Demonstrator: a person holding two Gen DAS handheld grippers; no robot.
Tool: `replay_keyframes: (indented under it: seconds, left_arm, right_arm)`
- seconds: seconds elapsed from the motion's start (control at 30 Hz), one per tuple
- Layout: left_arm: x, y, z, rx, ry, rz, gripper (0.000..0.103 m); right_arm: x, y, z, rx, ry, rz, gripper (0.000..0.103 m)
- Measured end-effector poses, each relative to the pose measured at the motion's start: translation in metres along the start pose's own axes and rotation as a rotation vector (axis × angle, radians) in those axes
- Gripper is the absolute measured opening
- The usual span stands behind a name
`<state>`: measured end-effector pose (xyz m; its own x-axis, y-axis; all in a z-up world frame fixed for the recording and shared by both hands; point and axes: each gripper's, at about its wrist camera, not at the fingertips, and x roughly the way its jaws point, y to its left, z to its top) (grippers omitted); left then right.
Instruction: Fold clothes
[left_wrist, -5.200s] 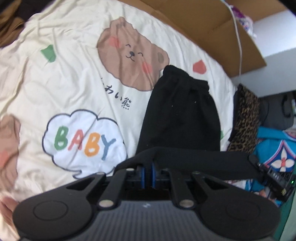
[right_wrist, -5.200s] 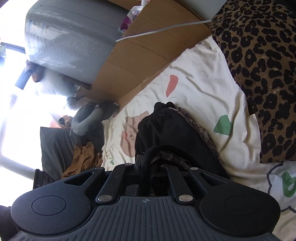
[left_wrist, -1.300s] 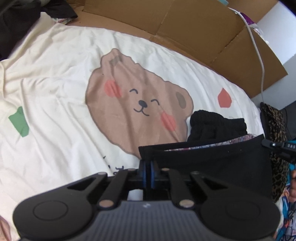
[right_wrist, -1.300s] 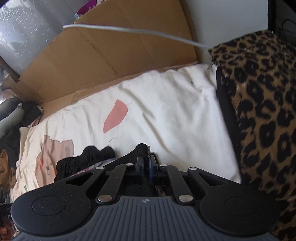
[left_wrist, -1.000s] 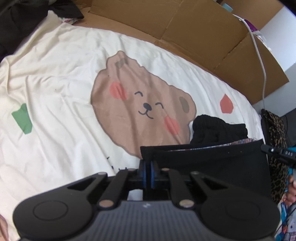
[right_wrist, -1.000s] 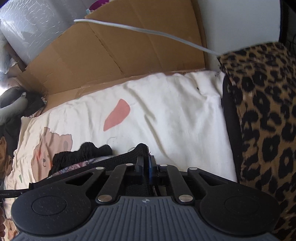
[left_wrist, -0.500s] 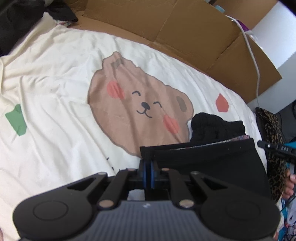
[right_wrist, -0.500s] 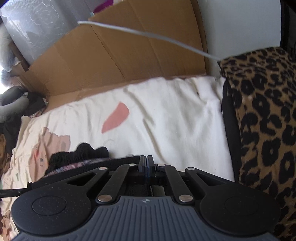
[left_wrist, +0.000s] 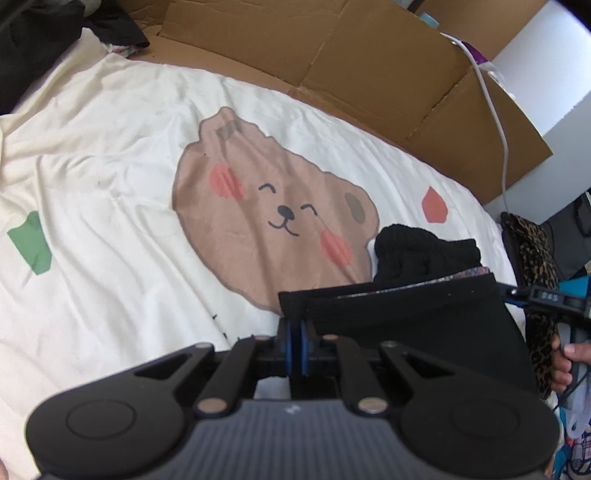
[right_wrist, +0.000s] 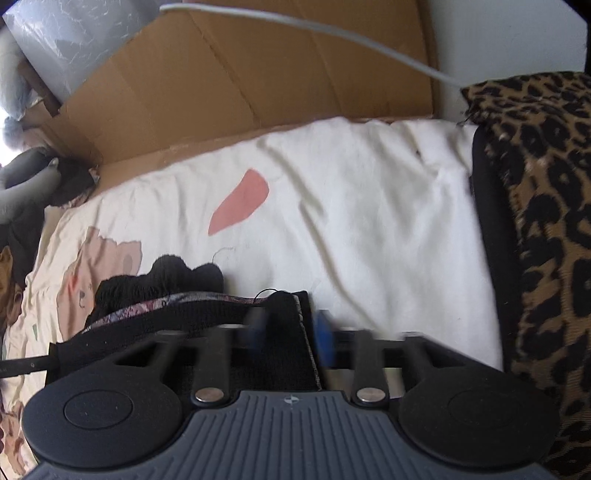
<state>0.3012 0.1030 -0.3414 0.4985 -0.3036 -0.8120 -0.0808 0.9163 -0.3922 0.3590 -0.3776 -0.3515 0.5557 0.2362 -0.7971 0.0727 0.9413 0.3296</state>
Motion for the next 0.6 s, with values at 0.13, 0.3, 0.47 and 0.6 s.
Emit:
replay_keyframes:
  seconds: [0.13, 0.3, 0.47, 0.6]
  left_arm:
    - [-0.002, -0.002, 0.000, 0.005, -0.005, 0.008, 0.005]
    - [0.002, -0.004, 0.002, 0.001, -0.007, 0.020, 0.005]
    - [0.002, -0.003, 0.003, -0.002, -0.009, 0.028, 0.005]
    - [0.010, -0.003, 0.002, 0.004, 0.010, 0.042, 0.006]
  right_arm:
    - [-0.005, 0.008, -0.001, -0.072, -0.021, -0.021, 0.005]
    - [-0.003, 0.007, 0.005, -0.072, -0.043, -0.040, 0.004]
    - [-0.003, 0.011, 0.009, -0.095, -0.062, -0.046, 0.003]
    - [0.010, 0.011, 0.008, -0.098, -0.039, -0.051, 0.004]
